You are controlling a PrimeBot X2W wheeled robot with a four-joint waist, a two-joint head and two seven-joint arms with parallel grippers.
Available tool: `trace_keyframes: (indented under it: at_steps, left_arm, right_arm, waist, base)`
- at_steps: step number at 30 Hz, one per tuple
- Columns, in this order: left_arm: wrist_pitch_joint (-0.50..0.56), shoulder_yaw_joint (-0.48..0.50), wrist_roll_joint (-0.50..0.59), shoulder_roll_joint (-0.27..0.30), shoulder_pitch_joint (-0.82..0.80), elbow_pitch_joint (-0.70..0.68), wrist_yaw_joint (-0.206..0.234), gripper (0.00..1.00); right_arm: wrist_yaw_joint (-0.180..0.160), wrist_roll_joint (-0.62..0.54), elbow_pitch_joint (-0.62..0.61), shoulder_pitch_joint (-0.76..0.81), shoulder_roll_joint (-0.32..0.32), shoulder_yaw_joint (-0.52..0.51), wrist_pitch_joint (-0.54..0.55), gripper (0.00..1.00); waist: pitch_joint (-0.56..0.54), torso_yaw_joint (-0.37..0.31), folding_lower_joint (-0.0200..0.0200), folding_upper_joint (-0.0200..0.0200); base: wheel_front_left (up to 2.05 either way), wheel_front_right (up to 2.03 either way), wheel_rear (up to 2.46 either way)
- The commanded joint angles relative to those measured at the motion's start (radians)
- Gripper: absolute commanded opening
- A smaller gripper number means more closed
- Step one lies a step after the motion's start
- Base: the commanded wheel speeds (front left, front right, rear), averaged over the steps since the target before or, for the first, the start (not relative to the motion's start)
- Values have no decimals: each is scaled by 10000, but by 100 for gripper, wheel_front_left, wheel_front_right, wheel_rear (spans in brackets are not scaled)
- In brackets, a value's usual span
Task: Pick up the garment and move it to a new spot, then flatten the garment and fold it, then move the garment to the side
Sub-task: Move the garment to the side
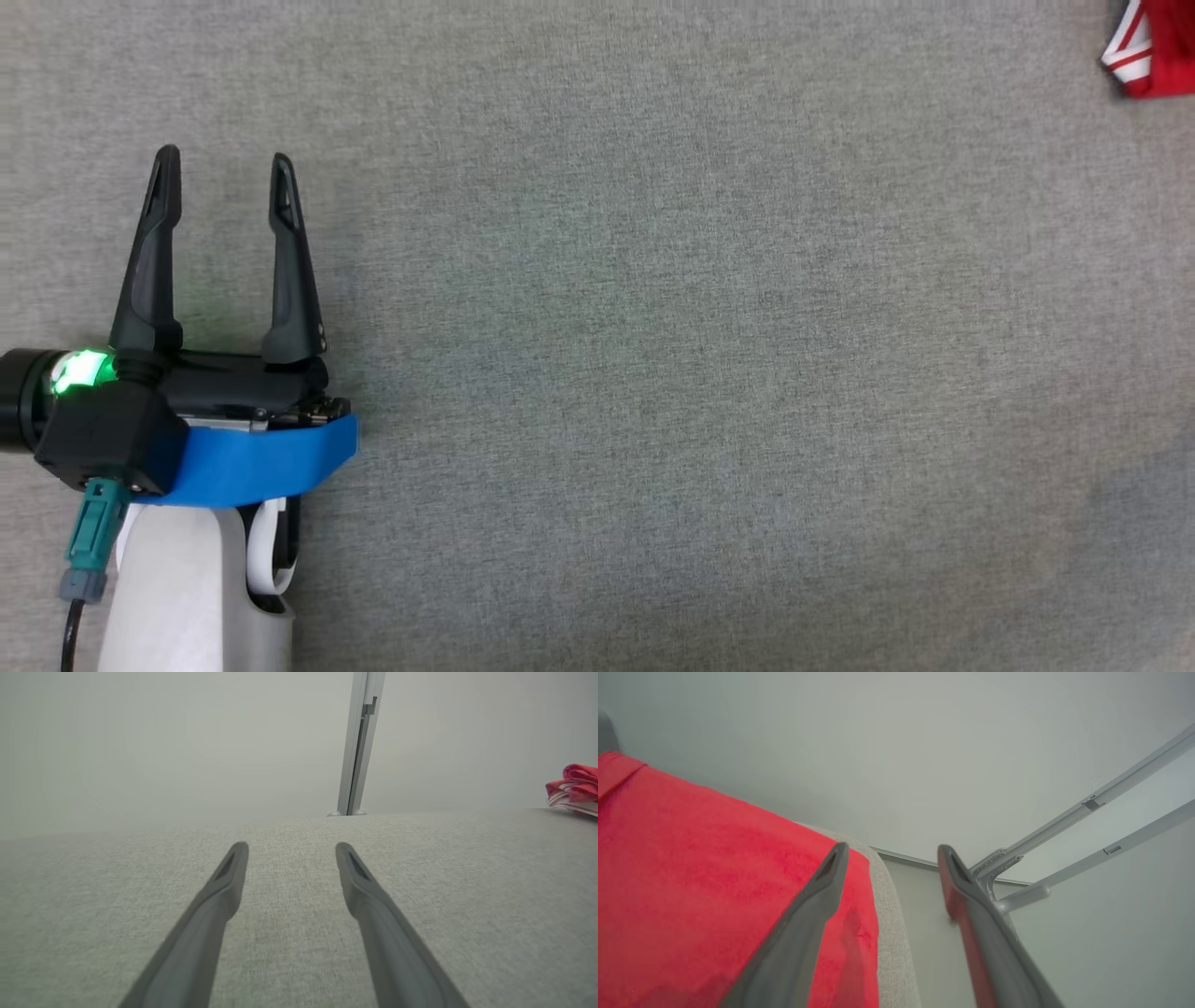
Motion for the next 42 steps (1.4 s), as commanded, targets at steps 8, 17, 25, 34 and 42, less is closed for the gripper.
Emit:
trace_keyframes:
  at_steps: [8, 17, 25, 34, 42]
  left_arm:
    - [-16, 274, -262, -70, 432, 481, 125, 100]
    - [-16, 609, -485, -186, 1448, 1021, 262, 100]
    - [-14, 789, -556, -245, 2400, 1392, 265, 100]
    - [-16, 798, -657, -298, 2929, 1598, 313, 100]
    - [-16, 741, -721, -317, 3259, 1865, 320, 100]
  right_arm:
    - [-2, -412, -98, 491, 799, -78, -1030, 100]
    - [-2, -421, -2107, 2569, 2419, 71, -1263, 100]
    - [-2, -175, -4044, 5165, 3715, 17, -1267, 100]
    - [0, 416, -5050, 7302, 4426, -115, -1270, 100]
    - [0, 430, -6035, 9230, 5062, -759, -1269, 100]
  waist:
    - [-1240, -40, -1, -1]
    - [-3095, 32, -1, -1]
    - [-4530, 205, -1, -1]
    - [-5247, 302, -1, -1]
    - [-5801, 345, -1, -1]
  base:
    - [0, 0, 0]
    - [0, 0, 0]
    - [0, 0, 0]
    - [0, 0, 0]
    - [0, 0, 0]
